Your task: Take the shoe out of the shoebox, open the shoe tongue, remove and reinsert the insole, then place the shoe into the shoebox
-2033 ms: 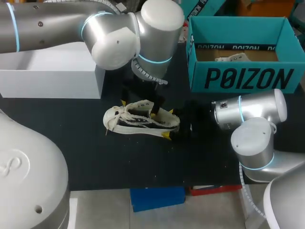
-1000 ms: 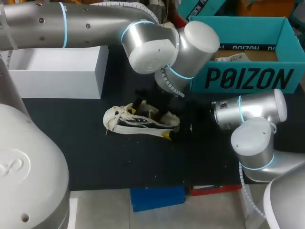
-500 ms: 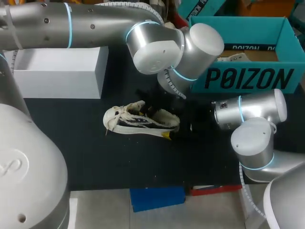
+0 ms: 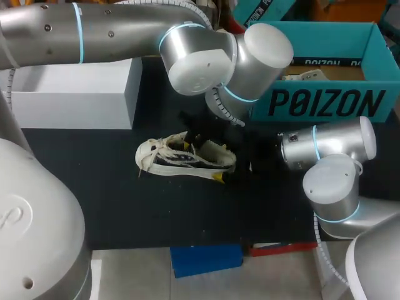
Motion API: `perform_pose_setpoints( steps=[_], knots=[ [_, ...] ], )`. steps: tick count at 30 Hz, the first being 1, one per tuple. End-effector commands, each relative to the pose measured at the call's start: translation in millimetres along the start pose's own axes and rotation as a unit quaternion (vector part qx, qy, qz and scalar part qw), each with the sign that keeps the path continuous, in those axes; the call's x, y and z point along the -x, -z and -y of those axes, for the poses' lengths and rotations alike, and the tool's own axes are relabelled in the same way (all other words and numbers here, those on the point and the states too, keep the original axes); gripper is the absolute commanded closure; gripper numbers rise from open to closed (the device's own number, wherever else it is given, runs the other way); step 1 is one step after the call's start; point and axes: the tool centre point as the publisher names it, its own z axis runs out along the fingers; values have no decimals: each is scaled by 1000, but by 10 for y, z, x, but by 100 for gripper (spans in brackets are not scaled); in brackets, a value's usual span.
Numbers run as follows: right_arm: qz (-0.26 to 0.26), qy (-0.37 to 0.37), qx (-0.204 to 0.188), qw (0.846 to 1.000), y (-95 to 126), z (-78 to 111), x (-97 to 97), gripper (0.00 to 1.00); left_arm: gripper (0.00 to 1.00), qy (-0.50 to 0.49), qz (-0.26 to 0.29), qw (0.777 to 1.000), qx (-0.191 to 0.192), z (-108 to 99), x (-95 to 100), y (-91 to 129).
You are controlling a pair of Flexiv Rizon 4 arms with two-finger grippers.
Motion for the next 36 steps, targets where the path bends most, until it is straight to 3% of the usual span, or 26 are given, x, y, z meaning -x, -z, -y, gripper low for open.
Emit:
perform_pose_setpoints(
  steps=[1, 12, 27, 36],
  knots=[
    [1, -1, 0, 1000, -30, 10, -11, 100, 100, 7, -6, 1000, -15, -80, 157, 99],
    [1, -1, 0, 1000, -30, 10, -11, 100, 100, 37, -7, 999, -33, -155, 501, 183],
    [1, -1, 0, 1000, -30, 10, -11, 100, 100, 80, -3, 997, -13, -308, 910, -103],
    [1, -1, 0, 1000, -30, 10, -11, 100, 100, 94, -13, 995, 3, -361, 1023, -312]
  ],
)
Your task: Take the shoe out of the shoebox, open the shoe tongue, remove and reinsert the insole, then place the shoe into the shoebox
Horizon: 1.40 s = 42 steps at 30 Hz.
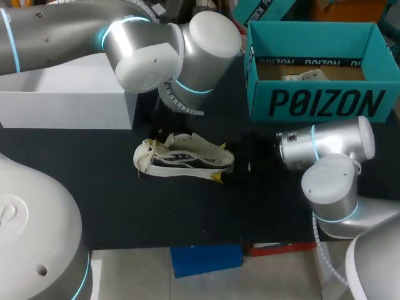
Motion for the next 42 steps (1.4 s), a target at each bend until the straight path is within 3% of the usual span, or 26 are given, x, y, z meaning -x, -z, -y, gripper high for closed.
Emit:
perform_pose_setpoints(
  steps=[1, 4, 5, 6, 17, 30, 32, 37, 40, 42],
  knots=[
    [1, -1, -1, 1000, -4, 35, -3, 100, 100, 4, -13, 1000, 4, -22, 134, -139],
    [1, -1, -1, 1000, -4, 35, -3, 100, 96, 5, -14, 1000, 7, -27, 159, -184],
    [1, -1, -1, 1000, -4, 35, -3, 100, 31, 5, -14, 1000, 8, -29, 166, -194],
    [1, -1, -1, 1000, -4, 35, -3, 100, 0, 6, -16, 1000, 9, -32, 177, -201],
    [1, -1, -1, 1000, -4, 35, -3, 100, 0, 22, -27, 999, 15, -60, 356, -328],
    [1, -1, -1, 1000, -4, 35, -3, 100, 0, 20, -40, 999, 20, -86, 379, -522],
    [1, -1, -1, 1000, -4, 35, -3, 100, 0, 11, -44, 999, 6, -95, 384, -476],
    [1, -1, -1, 1000, -4, 35, -3, 100, 0, -59, -96, 991, -71, -122, 376, -239],
    [1, -1, -1, 1000, -4, 35, -3, 100, 0, -149, -151, 969, -129, -137, 316, -75],
    [1, -1, -1, 1000, -4, 35, -3, 100, 0, -222, -201, 941, -157, -140, 263, 48]
  ],
)
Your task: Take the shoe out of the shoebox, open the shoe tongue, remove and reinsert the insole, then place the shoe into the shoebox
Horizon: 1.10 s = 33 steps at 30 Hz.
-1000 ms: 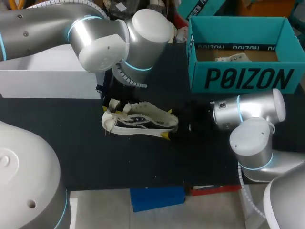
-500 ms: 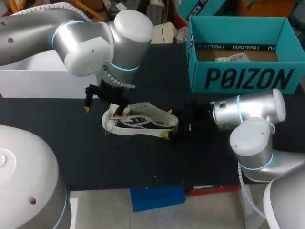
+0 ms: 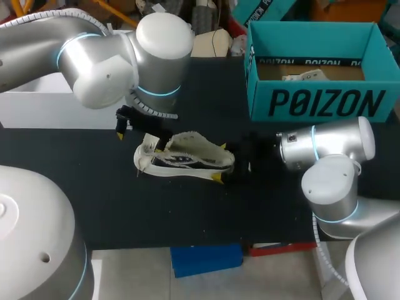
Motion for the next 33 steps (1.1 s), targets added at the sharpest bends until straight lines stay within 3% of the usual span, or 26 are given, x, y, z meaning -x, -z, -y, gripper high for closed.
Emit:
perform_pose_setpoints(
  steps=[1, 3, 4, 5, 6, 9, 11, 14, 19, 25, 29, 33],
  knots=[
    [0, -1, 0, 1000, -5, 18, -1, 100, 0, -190, -140, 965, -114, -99, 9, 255],
    [0, -1, 0, 1000, -5, 18, -1, 100, 0, -300, -194, 925, -128, -46, -124, 345],
    [0, -1, 0, 1000, -5, 18, -1, 100, 19, -352, -222, 901, -123, -20, -195, 373],
    [0, -1, 0, 1000, -5, 18, -1, 100, 56, -404, -246, 873, -116, 1, -270, 399],
    [0, -1, 0, 1000, -5, 18, -1, 100, 100, -448, -244, 851, -126, 0, -365, 434],
    [0, -1, 0, 1000, -5, 18, -1, 100, 100, -559, -257, 779, -120, -12, -594, 516],
    [0, -1, 0, 1000, -5, 18, -1, 100, 100, -593, -245, 758, -115, 4, -723, 531],
    [0, -1, 0, 1000, -5, 18, -1, 100, 100, -620, -277, 726, -113, 126, -825, 546],
    [0, -1, 0, 1000, -5, 18, -1, 100, 100, -662, -311, 672, -118, 375, -886, 607],
    [0, -1, 0, 1000, -5, 18, -1, 100, 100, -666, -319, 662, -126, 521, -913, 733],
    [0, -1, 0, 1000, -5, 18, -1, 100, 100, -695, -324, 629, -128, 502, -1046, 746],
    [0, -1, 0, 1000, -5, 18, -1, 100, 100, -697, -319, 630, -125, 502, -1104, 711]
  ],
)
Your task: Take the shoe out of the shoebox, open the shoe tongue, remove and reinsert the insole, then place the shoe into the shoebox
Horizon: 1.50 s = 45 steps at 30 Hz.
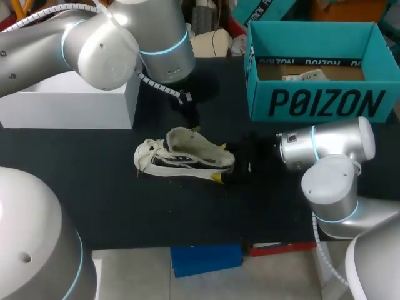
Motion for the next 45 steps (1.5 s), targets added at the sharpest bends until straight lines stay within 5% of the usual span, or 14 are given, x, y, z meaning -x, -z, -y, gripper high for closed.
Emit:
perform_pose_setpoints(
  steps=[1, 14, 21, 45],
  knots=[
    [0, -1, 0, 1000, -4, 19, -1, 100, 100, -301, -159, 940, -35, 10, 49, -90],
    [0, -1, 0, 1000, -4, 19, -1, 100, 100, -301, -159, 940, -35, 10, 49, -90],
    [0, -1, 0, 1000, -4, 19, -1, 100, 100, -301, -163, 937, 65, -76, 195, -156],
    [0, -1, 0, 1000, -4, 19, -1, 100, 100, -292, -194, 933, 78, -98, 69, -528]
  ],
)
